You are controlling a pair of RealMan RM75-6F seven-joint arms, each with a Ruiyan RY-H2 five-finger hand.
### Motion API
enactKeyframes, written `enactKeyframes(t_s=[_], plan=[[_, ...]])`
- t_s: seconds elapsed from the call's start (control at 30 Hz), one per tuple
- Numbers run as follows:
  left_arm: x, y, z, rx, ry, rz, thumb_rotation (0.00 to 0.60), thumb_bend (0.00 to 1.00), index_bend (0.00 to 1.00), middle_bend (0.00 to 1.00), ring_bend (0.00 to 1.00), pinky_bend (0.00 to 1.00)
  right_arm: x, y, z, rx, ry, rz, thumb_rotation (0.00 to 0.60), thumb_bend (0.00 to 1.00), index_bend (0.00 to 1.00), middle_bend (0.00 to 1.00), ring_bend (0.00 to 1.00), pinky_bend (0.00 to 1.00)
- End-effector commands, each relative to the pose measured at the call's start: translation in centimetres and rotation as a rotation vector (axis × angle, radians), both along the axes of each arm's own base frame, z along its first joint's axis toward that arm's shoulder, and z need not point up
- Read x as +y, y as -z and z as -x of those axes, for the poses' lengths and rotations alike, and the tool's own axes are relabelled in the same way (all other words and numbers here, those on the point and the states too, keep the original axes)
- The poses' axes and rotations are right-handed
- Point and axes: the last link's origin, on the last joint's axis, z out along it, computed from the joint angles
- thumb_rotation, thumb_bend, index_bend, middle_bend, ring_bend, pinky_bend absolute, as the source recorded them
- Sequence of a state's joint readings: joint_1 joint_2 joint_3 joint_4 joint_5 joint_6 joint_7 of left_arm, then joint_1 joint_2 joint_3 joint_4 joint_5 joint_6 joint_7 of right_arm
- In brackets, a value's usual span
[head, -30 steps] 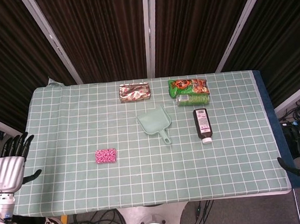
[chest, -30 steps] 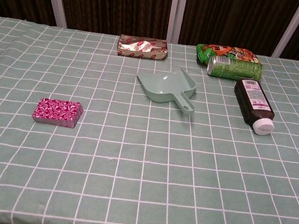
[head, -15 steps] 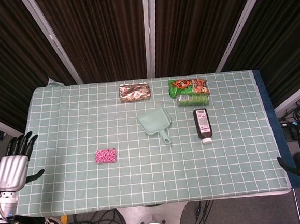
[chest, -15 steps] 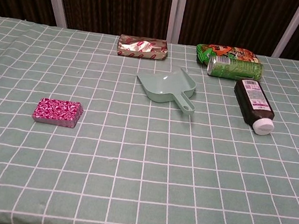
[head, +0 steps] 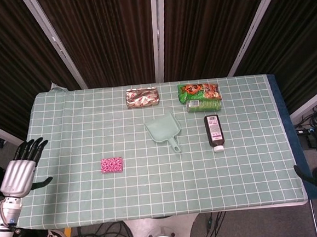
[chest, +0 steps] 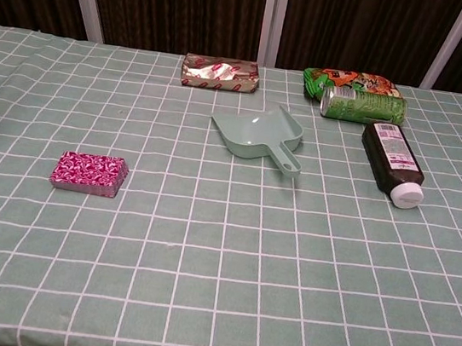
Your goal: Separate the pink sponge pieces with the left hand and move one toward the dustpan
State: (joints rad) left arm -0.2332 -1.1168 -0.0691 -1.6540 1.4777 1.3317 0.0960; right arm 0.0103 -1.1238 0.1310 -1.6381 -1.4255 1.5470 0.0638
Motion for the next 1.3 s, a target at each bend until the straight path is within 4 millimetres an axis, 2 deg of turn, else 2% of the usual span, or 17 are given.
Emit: enactKeyframes(t_s=[0.03, 0.17, 0.3, 0.47, 0.63, 0.77, 1.0, 1.3], plan=[[0.8, 0.8, -0.2, 0.002, 0.005, 0.058, 0.6, 0.12, 0.06, 0.05, 0.0, 0.08, -0.1, 0.2, -0.3, 0.003, -0.01, -0.012, 0.6, 0.12, 0.0, 0.0, 0.0, 0.0], [1.7, 2.1, -1.0, 0.008, 0.013, 0.117, 0.6, 0.12, 0.06, 0.07, 0.01, 0.11, -0.3, 0.2, -0.6, 0.012, -0.01, -0.015, 0.6, 0.12, 0.0, 0.0, 0.0, 0.0], [2.4, 4.0, -1.9, 0.002, 0.011, 0.179, 0.6, 0.12, 0.08, 0.11, 0.07, 0.17, -0.5, 0.3, -0.7, 0.013, 0.0, -0.022, 0.6, 0.12, 0.0, 0.0, 0.0, 0.0], [2.9, 5.7, -3.1, 0.011, 0.006, 0.242, 0.6, 0.12, 0.08, 0.11, 0.07, 0.17, -0.6, 0.3, -0.6, 0.01, 0.013, -0.029, 0.6, 0.12, 0.0, 0.0, 0.0, 0.0], [3.0, 7.6, -4.5, 0.084, 0.025, 0.273, 0.6, 0.12, 0.17, 0.11, 0.07, 0.17, -0.8, 0.3, -0.4, 0.017, 0.025, -0.016, 0.6, 0.12, 0.0, 0.0, 0.0, 0.0], [3.0, 9.3, -5.4, 0.098, 0.029, 0.305, 0.6, 0.12, 0.17, 0.12, 0.07, 0.17, -0.8, 0.6, -0.4, 0.014, 0.029, -0.027, 0.6, 0.12, 0.0, 0.0, 0.0, 0.0], [4.3, 12.3, -7.0, 0.084, 0.055, 0.321, 0.6, 0.13, 0.17, 0.16, 0.07, 0.18, -0.5, 0.9, -0.4, 0.016, 0.035, -0.044, 0.6, 0.12, 0.0, 0.0, 0.0, 0.0], [5.6, 14.8, -8.5, 0.062, 0.068, 0.333, 0.6, 0.16, 0.17, 0.18, 0.07, 0.18, -0.7, 0.9, -0.1, 0.018, 0.045, -0.043, 0.6, 0.12, 0.0, 0.0, 0.0, 0.0]])
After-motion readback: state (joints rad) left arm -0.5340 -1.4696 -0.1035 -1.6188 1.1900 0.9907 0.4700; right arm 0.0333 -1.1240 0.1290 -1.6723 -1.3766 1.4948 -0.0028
